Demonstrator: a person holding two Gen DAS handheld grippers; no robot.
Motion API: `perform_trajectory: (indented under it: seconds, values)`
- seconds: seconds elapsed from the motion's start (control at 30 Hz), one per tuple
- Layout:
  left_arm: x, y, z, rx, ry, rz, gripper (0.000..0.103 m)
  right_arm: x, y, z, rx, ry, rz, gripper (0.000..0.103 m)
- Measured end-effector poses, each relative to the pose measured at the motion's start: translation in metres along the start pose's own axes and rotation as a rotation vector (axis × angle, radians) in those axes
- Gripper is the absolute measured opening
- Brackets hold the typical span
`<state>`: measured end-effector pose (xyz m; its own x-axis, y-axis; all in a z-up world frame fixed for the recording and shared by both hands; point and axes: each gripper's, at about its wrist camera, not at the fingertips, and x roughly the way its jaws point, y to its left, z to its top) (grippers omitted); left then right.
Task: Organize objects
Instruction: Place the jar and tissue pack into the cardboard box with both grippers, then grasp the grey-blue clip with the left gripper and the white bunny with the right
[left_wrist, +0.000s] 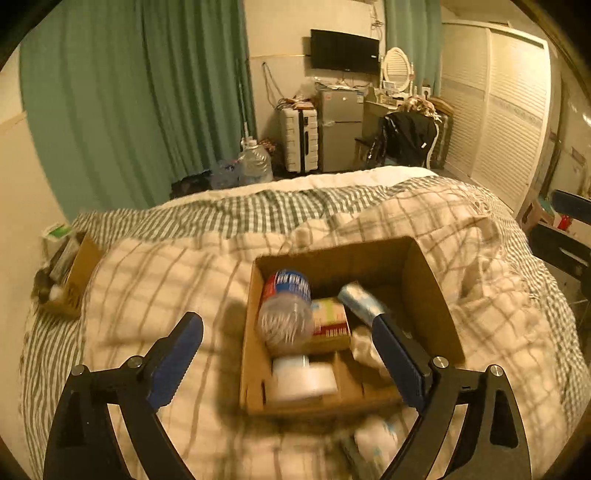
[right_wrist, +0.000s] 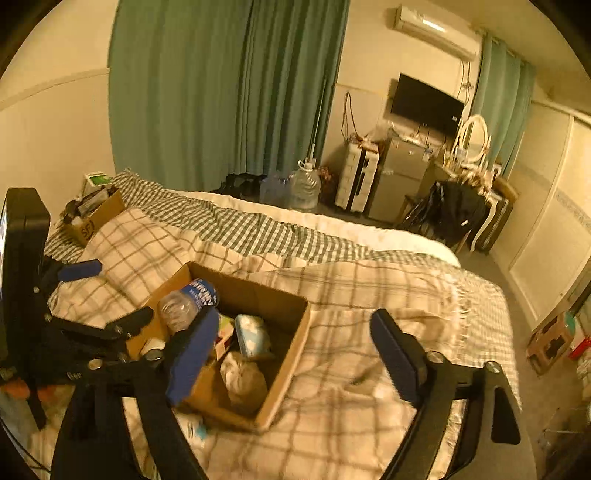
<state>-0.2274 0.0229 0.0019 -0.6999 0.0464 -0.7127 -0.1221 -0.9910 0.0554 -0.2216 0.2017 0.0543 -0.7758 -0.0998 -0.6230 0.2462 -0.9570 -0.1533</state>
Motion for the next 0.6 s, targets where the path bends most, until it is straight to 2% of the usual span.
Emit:
perform_trajectory:
  seconds: [0.17, 0.23, 0.33, 0.4, 0.47, 0.6]
  values:
    - [-0.033, 0.007, -0.039, -0.054, 0.004, 0.065, 0.102, -0.039, 0.005, -0.033, -0.013, -0.019, -0.019, 0.102]
    - [-0.037, 0.008, -0.061, -0.102, 0.020, 0.086, 0.103, -0.044, 0.011, -0.055, -0.017, -0.012, -0.036, 0.103]
    - [-0.028, 0.006, -0.088, -0.176, 0.062, 0.077, 0.103, -0.036, 0.020, -0.084, -0.015, 0.034, -0.068, 0.103]
    - [-0.019, 0.002, -0.108, -0.212, 0.089, 0.072, 0.103, -0.027, 0.025, -0.104, -0.006, 0.065, -0.058, 0.103]
    - [-0.007, -0.006, -0.125, -0.217, 0.111, 0.083, 0.103, -0.016, 0.027, -0.123, 0.001, 0.094, -0.043, 0.103]
    - [0.011, -0.022, -0.152, -0.193, 0.157, 0.078, 0.103, 0.006, 0.029, -0.153, 0.002, 0.132, -0.087, 0.102]
